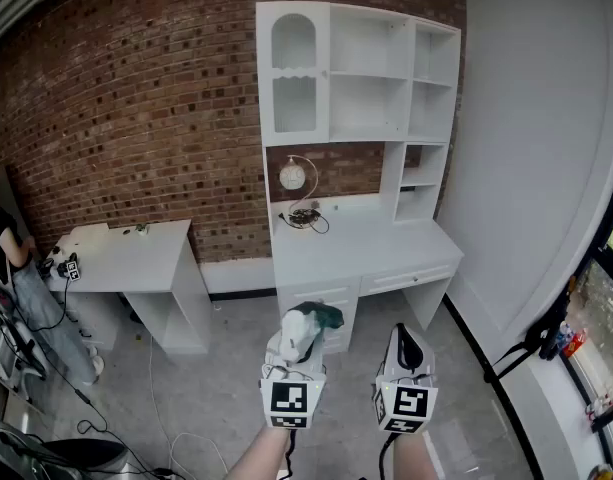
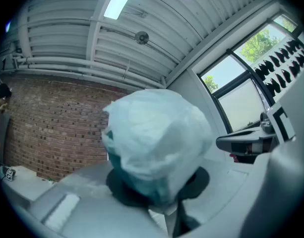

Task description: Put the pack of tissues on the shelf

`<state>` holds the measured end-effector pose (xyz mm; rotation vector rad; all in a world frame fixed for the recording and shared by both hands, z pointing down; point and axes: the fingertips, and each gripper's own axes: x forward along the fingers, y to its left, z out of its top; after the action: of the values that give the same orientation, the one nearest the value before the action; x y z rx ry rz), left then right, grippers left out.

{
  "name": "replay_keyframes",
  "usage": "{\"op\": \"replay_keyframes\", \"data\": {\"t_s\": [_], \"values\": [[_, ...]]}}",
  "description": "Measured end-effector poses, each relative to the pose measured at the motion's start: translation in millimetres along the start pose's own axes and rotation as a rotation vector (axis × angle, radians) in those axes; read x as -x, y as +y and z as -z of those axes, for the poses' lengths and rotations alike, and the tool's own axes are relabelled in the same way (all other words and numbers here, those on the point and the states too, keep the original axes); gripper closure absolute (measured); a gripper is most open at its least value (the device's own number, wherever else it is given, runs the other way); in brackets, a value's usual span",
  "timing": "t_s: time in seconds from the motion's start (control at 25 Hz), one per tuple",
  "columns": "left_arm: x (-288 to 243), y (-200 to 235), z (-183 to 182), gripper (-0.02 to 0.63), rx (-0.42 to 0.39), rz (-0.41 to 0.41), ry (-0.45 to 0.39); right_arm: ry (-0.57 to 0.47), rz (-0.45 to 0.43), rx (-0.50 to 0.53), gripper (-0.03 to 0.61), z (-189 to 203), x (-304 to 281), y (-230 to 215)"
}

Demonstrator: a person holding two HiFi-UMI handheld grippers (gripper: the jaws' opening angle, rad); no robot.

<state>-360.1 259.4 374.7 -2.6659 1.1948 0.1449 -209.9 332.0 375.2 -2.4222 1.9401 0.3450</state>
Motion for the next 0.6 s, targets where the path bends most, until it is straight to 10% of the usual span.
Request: {"op": "replay_keyframes", "data": {"t_s": [0.6], "values": [[2.7, -6.5, 1.7, 0.514, 0.000, 0.000, 0.005, 0.007, -0.001, 0.010, 0.578, 3.8, 4.7, -0.9]]}}
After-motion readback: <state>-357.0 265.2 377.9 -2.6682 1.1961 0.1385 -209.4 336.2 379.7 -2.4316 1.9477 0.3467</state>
